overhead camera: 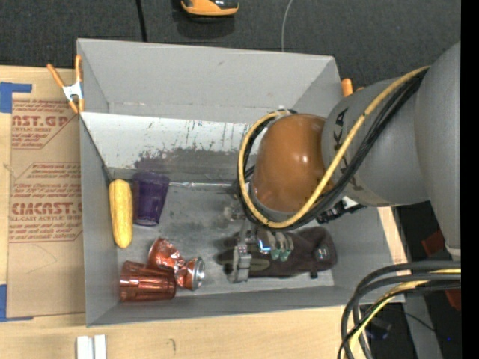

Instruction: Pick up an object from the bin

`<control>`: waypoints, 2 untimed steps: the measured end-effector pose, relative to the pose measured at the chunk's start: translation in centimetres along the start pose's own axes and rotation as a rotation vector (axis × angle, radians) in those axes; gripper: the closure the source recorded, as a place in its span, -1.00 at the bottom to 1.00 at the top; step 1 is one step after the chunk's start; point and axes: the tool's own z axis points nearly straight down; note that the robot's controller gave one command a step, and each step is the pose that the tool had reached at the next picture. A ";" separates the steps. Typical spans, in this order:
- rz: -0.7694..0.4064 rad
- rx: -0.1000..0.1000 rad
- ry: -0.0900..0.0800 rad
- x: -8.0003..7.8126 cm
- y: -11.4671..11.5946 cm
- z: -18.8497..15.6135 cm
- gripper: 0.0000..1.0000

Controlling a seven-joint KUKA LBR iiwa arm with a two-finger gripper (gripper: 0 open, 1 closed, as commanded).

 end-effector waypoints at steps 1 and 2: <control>-0.087 -0.002 -0.003 -0.3 -2.6 1.4 -1.00; 0.046 0.000 0.001 0.6 -6.8 6.9 1.00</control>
Offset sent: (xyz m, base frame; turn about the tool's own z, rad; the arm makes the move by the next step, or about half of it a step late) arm -0.0052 -0.0686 -0.0683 0.0465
